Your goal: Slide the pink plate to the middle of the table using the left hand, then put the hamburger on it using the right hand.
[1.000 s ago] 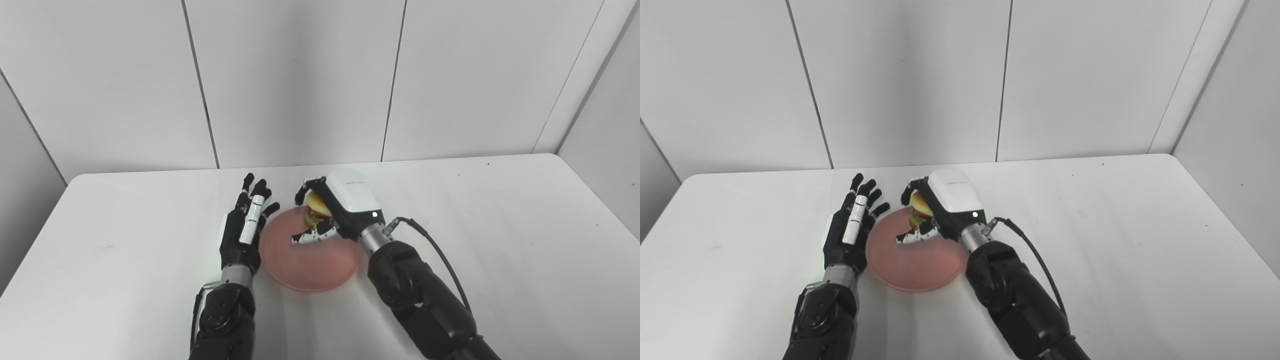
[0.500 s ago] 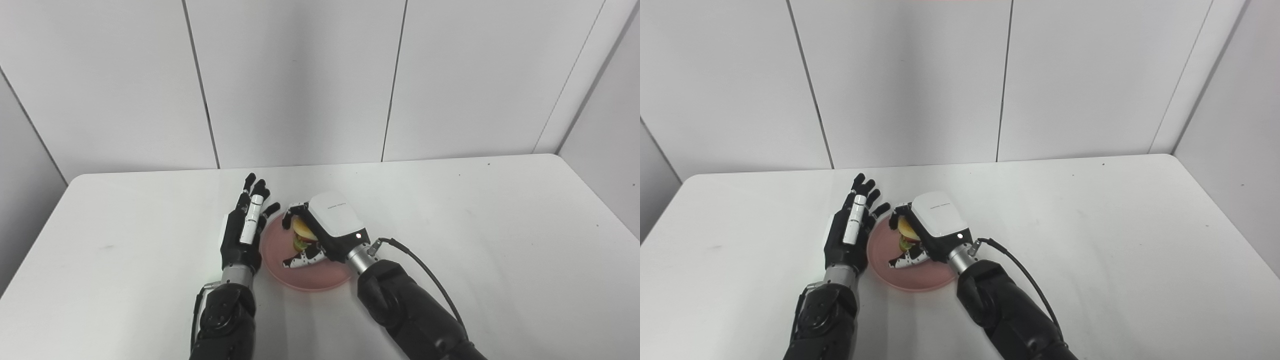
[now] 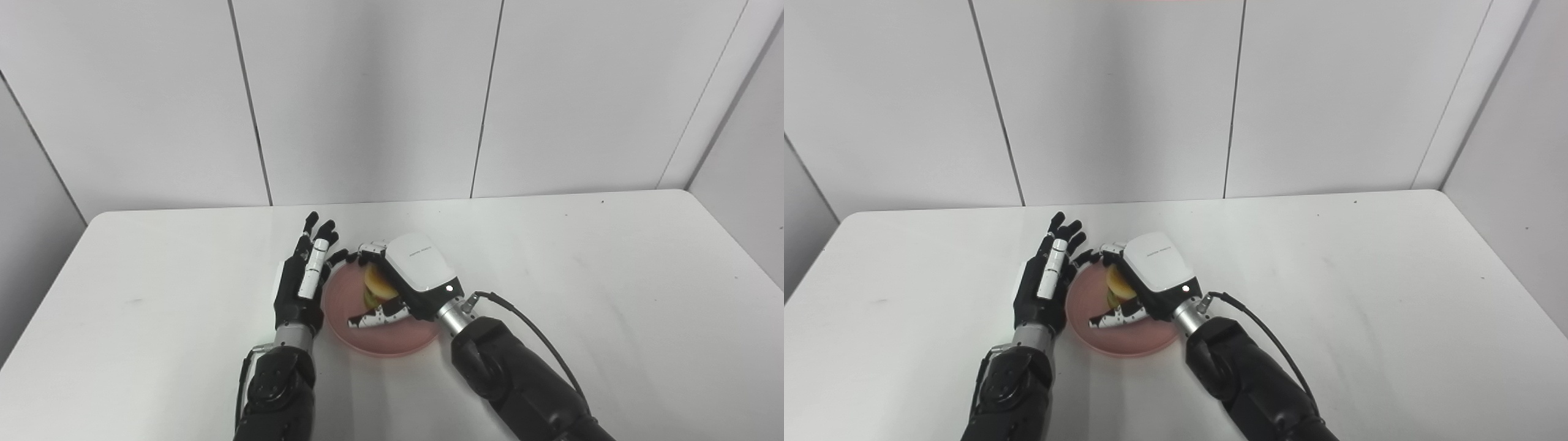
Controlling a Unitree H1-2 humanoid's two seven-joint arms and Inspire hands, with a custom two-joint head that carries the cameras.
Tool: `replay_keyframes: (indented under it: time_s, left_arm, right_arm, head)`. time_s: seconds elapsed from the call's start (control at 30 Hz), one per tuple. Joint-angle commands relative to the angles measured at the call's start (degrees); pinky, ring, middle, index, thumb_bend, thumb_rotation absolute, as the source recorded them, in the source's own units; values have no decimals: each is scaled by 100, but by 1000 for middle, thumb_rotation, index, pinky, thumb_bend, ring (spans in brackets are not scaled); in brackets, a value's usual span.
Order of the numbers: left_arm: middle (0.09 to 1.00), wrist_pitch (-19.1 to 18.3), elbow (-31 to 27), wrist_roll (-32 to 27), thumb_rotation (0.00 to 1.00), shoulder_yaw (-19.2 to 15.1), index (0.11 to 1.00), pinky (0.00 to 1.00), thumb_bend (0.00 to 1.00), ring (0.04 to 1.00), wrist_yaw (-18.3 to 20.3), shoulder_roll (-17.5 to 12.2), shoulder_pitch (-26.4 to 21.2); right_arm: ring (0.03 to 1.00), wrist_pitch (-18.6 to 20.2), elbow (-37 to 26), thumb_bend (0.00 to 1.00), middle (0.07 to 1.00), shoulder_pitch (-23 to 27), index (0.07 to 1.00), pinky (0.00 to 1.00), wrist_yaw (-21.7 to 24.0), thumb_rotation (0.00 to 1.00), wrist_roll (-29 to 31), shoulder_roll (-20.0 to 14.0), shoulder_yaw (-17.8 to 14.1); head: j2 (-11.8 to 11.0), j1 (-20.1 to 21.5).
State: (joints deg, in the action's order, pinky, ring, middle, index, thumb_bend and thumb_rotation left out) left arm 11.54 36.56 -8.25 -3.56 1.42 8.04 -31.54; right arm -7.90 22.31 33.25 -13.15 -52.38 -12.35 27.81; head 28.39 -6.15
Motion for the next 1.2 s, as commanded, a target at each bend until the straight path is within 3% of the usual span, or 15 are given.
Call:
replay_keyframes:
  time_s: [0.0, 0.17, 0.53, 0.63, 0.8, 0.83, 0.9, 1.07, 1.17]
  left_arm:
    - [893, -330, 141, 64, 695, 15, 941, 777, 763, 902, -65, -64, 189]
    - [894, -331, 101, 24, 692, 10, 941, 776, 776, 902, 4, -74, 198]
    - [935, -347, 56, -123, 684, -32, 944, 826, 743, 937, 132, -40, 231]
    - [958, -298, 28, 60, 694, -2, 942, 823, 771, 948, -46, -32, 245]
    - [935, -204, -17, 513, 730, 79, 938, 817, 799, 942, -465, -35, 288]
    - [931, -202, -40, 580, 750, 90, 942, 890, 790, 952, -517, -35, 301]
    - [937, -153, -86, 696, 762, 96, 943, 971, 770, 973, -624, -33, 333]
    - [976, -100, -274, 947, 805, 160, 936, 1000, 763, 1000, -797, -72, 416]
    - [997, -21, -327, 1098, 825, 202, 945, 1000, 721, 1000, -933, -89, 441]
  right_arm:
    - [829, -210, -277, 753, 863, 125, 771, 820, -282, 798, -15, 17, -66]
    - [920, -132, -401, 732, 942, 39, 851, 975, -286, 814, -61, -12, -73]
    - [921, -275, -681, 725, 948, -82, 858, 948, -420, 829, 99, 1, -228]
    - [908, -498, -713, 713, 935, -121, 846, 868, -764, 883, 360, 114, -465]
    - [967, -897, -447, 686, 979, -164, 875, 872, -1345, 896, 934, 389, -966]
    - [967, -952, -366, 689, 976, -167, 891, 881, -1396, 910, 1086, 453, -1062]
    - [973, -1019, -176, 702, 977, -206, 920, 923, -1297, 960, 1741, 663, -1378]
    - [957, -1365, 445, 644, 965, -251, 938, 934, -1320, 990, 2659, 983, -1943]
    - [979, -1244, 580, 649, 987, -293, 978, 959, -983, 999, 3496, 1226, -2283]
  head:
    - [5, 9]
    - [13, 38]
    - [37, 48]
    - [46, 54]
    - [39, 60]
    - [39, 60]
    - [46, 56]
    - [92, 45]
    - [99, 46]
